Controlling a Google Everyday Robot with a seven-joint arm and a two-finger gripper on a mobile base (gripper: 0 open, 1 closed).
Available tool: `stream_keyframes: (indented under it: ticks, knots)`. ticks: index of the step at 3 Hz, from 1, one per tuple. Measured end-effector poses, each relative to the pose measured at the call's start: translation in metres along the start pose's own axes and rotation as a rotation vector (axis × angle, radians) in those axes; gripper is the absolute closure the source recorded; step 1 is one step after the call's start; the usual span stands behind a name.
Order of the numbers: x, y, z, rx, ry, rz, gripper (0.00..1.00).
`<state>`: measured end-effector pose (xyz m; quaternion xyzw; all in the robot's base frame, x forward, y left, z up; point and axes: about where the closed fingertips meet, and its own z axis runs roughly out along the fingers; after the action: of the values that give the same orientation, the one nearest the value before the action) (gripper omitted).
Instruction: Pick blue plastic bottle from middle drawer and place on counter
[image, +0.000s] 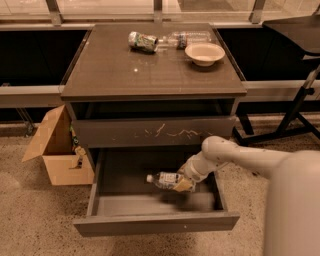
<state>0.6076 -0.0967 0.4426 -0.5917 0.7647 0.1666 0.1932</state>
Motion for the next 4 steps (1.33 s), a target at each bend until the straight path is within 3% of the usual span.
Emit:
stream_keyframes:
  ticks: [1,2,4]
  knots:
    - [-0.015,0.009,-0.074,0.011,-0.143,-0.082,1.0]
    - [-0.019,0.017,-0.124,-0.002,-0.243,-0.169,1.0]
    - [-0.02,0.025,-0.129,-0.019,-0.252,-0.202,1.0]
